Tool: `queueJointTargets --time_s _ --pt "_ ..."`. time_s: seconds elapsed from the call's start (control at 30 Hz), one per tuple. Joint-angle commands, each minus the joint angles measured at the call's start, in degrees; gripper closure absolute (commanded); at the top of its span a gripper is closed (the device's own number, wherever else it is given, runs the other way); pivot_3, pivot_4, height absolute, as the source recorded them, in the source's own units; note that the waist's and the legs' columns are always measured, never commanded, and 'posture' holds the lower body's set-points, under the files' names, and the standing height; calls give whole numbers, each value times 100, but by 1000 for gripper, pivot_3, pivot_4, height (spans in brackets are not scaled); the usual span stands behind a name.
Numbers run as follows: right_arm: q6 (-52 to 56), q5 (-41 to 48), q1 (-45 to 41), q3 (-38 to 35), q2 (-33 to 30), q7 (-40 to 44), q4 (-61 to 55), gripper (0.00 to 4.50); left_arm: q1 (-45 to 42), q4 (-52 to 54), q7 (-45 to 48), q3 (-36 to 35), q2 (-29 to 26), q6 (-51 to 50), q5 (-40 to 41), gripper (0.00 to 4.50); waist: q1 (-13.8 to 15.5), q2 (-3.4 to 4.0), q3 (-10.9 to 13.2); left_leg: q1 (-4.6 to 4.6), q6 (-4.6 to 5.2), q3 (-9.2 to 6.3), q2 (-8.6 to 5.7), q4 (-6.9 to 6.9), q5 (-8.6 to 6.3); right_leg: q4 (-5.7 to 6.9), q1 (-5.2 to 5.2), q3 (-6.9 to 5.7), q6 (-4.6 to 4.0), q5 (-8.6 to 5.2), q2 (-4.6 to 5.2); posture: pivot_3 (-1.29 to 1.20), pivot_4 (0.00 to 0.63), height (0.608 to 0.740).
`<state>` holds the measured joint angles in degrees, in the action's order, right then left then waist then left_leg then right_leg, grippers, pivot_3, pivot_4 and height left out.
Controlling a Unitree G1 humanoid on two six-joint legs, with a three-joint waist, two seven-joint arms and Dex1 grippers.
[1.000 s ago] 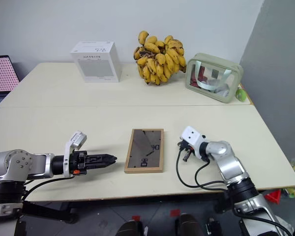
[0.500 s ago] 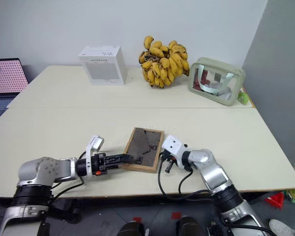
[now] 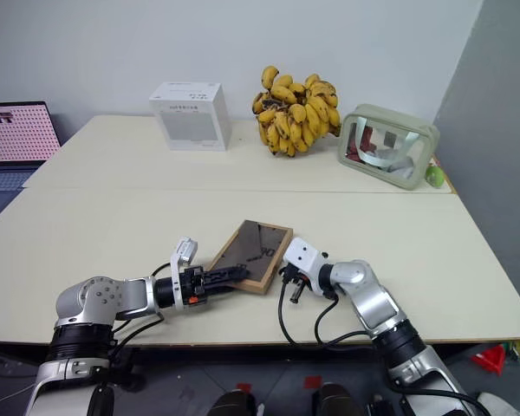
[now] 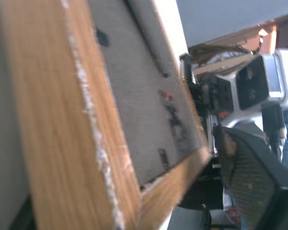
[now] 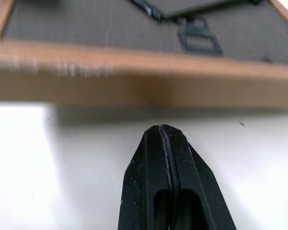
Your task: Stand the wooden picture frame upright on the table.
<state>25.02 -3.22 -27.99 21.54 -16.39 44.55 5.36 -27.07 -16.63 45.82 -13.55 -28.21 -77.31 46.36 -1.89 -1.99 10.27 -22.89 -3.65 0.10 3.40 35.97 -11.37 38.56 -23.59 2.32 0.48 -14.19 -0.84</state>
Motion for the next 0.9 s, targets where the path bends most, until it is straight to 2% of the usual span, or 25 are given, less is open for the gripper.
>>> queueJointTargets --time_s 0.03,0.27,0.43,0.6,0.63,0.77,0.83,0.9 --pt "103 -19 256 -156 -247 -89 42 4500 -77 -106 -214 -377 -72 -117 78 1407 -6 0 0 0 0 1 0 0 0 0 2 0 0 0 0 0 150 740" --pt "252 185 278 -510 -554 6 -186 4500 -106 154 -582 -787 298 -253 381 1482 14 -1 1 -6 -1 1 0 -11 -1 -5 0 -3 0 0 0 0 150 740" --pt "423 409 31 -952 -1029 121 -311 4500 -231 499 -1131 -1183 623 -359 558 1483 16 -2 3 -23 -1 1 2 -11 -1 -39 0 -3 3 1 0 0 150 740" --pt "419 442 -37 -991 -1147 100 -224 4500 -114 772 -1402 -1022 688 -337 387 1503 2 -5 4 -86 1 6 1 -12 -2 -52 -48 1 32 19 -4 0 150 740" --pt "419 447 -30 -975 -1141 97 -221 4500 -60 828 -1421 -956 675 -306 343 1503 1 -5 4 -100 1 4 2 -14 -2 -52 -60 0 65 39 -8 0 150 740" --pt "454 473 -12 -908 -1087 97 -268 4500 65 969 -1475 -841 596 -232 257 1503 -5 -4 4 -100 1 6 6 -29 -4 -59 -66 0 61 37 -13 0 150 740" --pt "452 472 -17 -884 -1059 94 -267 4500 143 1164 -1311 -846 463 -412 447 809 -11 -4 4 -100 1 7 5 -29 -5 -59 -65 2 62 37 -13 0 150 740" --pt "418 462 -30 -870 -1045 97 -215 4500 160 1230 -1298 -945 384 -694 616 618 -33 -5 5 -100 1 7 6 -26 -5 -58 -65 1 63 38 -12 0 150 740"
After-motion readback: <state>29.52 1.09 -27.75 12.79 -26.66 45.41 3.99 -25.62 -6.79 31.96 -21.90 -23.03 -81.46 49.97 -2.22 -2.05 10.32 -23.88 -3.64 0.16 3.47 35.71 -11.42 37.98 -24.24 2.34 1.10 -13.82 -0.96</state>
